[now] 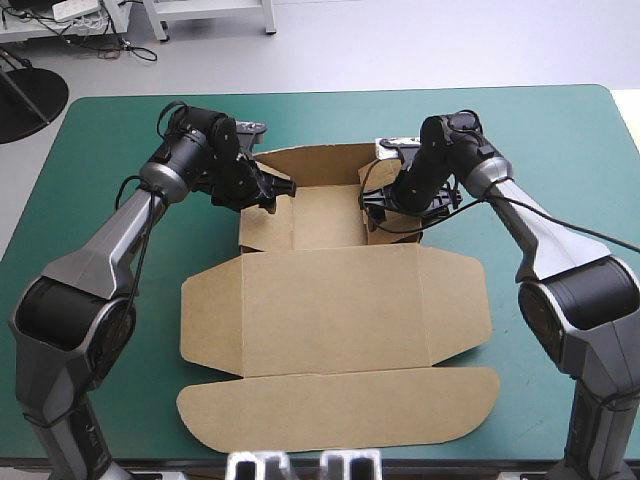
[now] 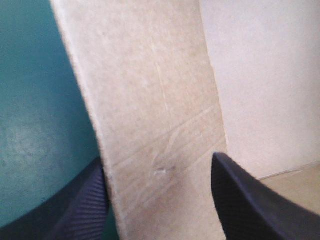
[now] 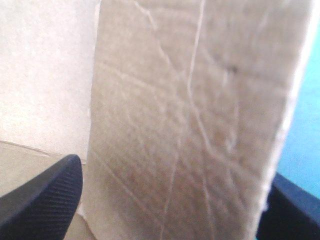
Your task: Fold the box
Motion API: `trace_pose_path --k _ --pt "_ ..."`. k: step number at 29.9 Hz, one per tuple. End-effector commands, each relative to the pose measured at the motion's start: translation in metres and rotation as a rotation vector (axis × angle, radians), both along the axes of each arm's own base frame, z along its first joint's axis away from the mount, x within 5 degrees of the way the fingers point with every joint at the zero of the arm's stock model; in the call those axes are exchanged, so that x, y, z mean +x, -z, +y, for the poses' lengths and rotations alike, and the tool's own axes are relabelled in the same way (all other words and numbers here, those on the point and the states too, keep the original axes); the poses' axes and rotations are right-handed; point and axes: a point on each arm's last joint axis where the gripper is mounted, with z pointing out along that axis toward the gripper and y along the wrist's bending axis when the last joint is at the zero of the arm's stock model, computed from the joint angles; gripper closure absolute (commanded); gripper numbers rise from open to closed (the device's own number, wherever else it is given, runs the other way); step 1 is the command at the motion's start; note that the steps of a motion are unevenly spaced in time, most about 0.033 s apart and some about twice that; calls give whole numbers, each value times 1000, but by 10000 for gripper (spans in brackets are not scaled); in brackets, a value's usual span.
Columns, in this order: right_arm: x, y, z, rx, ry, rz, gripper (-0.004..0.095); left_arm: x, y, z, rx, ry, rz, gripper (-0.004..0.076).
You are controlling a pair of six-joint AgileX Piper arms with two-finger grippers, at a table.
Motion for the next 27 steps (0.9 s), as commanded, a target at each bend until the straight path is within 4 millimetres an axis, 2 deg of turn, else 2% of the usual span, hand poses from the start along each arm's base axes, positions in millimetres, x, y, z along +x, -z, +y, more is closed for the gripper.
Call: trace_pose_path --k 1,6,11,14,17,19,24,25,27 --pt "-10 -47 -4 45 -17 -107 113 -13 -43 1 -52 4 -65 295" --pt "-12 -64 -14 37 -2 -161 113 -13 -54 2 -62 9 -101 295" --pt "-16 -84 -33 45 14 -218 113 -14 -62 11 11 -1 -153 295" --pt "-23 -101 -45 46 4 -271 113 -16 -79 18 54 -12 -227 295" --pt "-30 -116 -55 47 4 -319 113 -28 -103 25 78 37 -310 309" --pt "-35 -124 -60 47 -1 -342 113 -41 -119 28 97 115 -361 374" --pt "-39 -131 -63 45 -11 -371 113 -89 -165 45 84 219 -497 695" --pt "-39 -132 -63 46 -10 -375 113 -99 -171 49 88 232 -519 731" --pt "-37 -131 -63 49 -7 -386 113 -123 -182 60 94 244 -561 732"
